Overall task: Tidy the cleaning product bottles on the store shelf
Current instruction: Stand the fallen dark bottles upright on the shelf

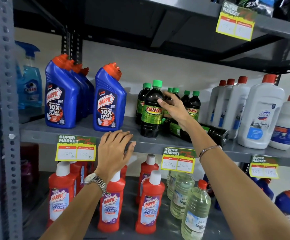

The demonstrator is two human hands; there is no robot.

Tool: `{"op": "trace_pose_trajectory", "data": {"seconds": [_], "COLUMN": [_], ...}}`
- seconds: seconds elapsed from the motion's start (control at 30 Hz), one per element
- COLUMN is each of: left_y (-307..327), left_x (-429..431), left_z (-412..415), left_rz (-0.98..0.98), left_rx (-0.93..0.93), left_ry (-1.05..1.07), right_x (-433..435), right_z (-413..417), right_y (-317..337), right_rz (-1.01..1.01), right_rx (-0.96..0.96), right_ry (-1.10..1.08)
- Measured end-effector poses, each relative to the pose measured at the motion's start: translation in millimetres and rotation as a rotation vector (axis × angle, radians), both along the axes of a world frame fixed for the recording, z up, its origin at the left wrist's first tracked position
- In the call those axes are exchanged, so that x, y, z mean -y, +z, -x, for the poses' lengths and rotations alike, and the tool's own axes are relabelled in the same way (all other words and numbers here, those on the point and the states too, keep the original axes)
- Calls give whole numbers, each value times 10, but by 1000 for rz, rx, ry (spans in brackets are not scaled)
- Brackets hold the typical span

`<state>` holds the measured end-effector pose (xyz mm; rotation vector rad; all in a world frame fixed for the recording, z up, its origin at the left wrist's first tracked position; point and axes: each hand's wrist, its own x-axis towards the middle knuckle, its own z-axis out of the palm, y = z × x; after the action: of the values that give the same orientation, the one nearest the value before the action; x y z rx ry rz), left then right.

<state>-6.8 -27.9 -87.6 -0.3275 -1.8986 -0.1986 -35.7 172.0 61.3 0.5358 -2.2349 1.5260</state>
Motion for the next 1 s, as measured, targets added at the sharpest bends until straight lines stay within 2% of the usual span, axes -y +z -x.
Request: {"op": "trace_pose_trajectory", "data": {"seconds": [0.3,0.4,0.43,0.5,0.57,0.67,0.8,1.0], "left_y": [-46,37,79,142,152,102,85,99], "left_x": [-429,-610,-693,-849,-950,-978,-975,-992], "left_z": [-29,-50,-53,-44,-8,44,31,0], "left_rz": [-8,3,28,99,154,174,173,136], "left_rx": [-136,-174,-163,-101,-24,26,8,10], "left_ry": [-35,-89,-117,-159,-154,-91,-84,-108], "right_x": [-113,-235,-322,-542,-709,-765,-731,-811], "right_z": [35,51,73,141,194,234,264,279], "right_y": [-10,-24,-28,-51,-92,-153,-223,-342], "right_rz": [-66,-100,-161,-495,-808,-956,-1008,-848], "right_rx": [24,-34,-66,-92,2,84,51,-111], "right_ry": [71,-26,-110,-326,-419,-433,-519,-530]}}
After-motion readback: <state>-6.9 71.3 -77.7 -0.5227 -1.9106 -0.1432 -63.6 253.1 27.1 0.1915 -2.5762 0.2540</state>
